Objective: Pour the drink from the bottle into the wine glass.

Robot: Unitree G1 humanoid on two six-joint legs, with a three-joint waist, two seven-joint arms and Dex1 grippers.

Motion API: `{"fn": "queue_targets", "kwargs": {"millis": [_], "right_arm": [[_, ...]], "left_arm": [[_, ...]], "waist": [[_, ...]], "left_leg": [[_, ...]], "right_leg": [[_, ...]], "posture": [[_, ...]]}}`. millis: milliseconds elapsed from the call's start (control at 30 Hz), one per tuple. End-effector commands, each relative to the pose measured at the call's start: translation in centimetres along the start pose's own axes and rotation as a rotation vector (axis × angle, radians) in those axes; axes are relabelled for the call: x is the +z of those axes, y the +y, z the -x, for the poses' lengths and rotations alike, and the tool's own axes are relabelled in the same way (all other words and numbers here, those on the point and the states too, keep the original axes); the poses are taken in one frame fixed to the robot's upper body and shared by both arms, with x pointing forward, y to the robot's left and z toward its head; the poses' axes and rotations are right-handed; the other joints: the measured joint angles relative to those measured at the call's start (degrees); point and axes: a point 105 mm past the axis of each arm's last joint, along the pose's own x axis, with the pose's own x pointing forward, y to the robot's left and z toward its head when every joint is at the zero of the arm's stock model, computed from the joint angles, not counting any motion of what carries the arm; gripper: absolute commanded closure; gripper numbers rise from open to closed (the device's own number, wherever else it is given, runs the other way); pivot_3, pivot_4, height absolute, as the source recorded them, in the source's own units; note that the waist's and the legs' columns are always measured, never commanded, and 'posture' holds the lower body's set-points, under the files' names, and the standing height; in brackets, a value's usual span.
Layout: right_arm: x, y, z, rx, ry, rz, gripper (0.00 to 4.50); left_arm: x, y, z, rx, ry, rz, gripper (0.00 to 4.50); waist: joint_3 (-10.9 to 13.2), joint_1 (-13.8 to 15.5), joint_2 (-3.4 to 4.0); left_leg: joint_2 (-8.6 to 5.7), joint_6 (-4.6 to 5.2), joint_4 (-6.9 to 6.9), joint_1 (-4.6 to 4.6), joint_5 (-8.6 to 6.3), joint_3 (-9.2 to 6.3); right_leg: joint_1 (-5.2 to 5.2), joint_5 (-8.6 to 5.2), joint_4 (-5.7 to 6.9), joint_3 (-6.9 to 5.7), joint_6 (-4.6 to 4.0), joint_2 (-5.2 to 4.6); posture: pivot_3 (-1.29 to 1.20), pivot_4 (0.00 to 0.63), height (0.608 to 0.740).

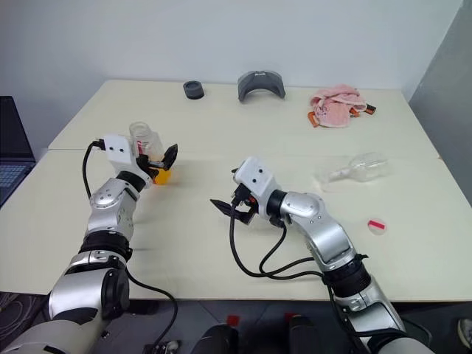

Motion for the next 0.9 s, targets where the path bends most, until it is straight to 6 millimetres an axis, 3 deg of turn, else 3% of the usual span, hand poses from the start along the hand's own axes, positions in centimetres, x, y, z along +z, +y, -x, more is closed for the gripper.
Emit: {"fn": "queue_targets", "kwargs": {"millis": [33,667,767,900], "right_arm": [[1.8,-0.2,0.4,-0.015,-0.068,0.004,0.00],[1.6,0.0,0.6,-0.009,-0.071,-0.035,0.00],[1.6,0.0,0.6,-0.010,-0.072,-0.037,0.00],[1.6,0.0,0.7,-0.012,-0.073,-0.039,0.00]], "left_arm": [[1.9,0.5,0.0,0.023,-0.073,-0.017,0.07],[1.6,2.2,0.4,0.104,-0.046,-0.057,0.07],[1.6,2.2,0.4,0.106,-0.053,-0.050,0.69],[2.0,2.3,0.3,0.105,-0.069,-0.040,1.92]], "waist": [[0.00,0.00,0.00],[0.00,0.00,0.00],[0.00,0.00,0.00],[0.00,0.01,0.00]], "left_leg": [[0.01,0.00,0.00,0.00,0.00,0.00],[0.01,0.00,0.00,0.00,0.00,0.01],[0.01,0.00,0.01,0.01,0.00,0.01],[0.01,0.01,0.01,0.01,0.00,0.01]], "right_leg": [[0.00,0.00,0.01,0.00,0.00,0.00],[0.00,0.00,0.01,0.01,0.00,0.05],[0.00,0.00,0.01,0.01,0.00,0.06],[0.00,0.00,0.01,0.02,0.00,0.07]], "posture": [[0.00,0.150,0.740],[0.00,0.150,0.740],[0.00,0.150,0.740],[0.00,0.150,0.740]]}}
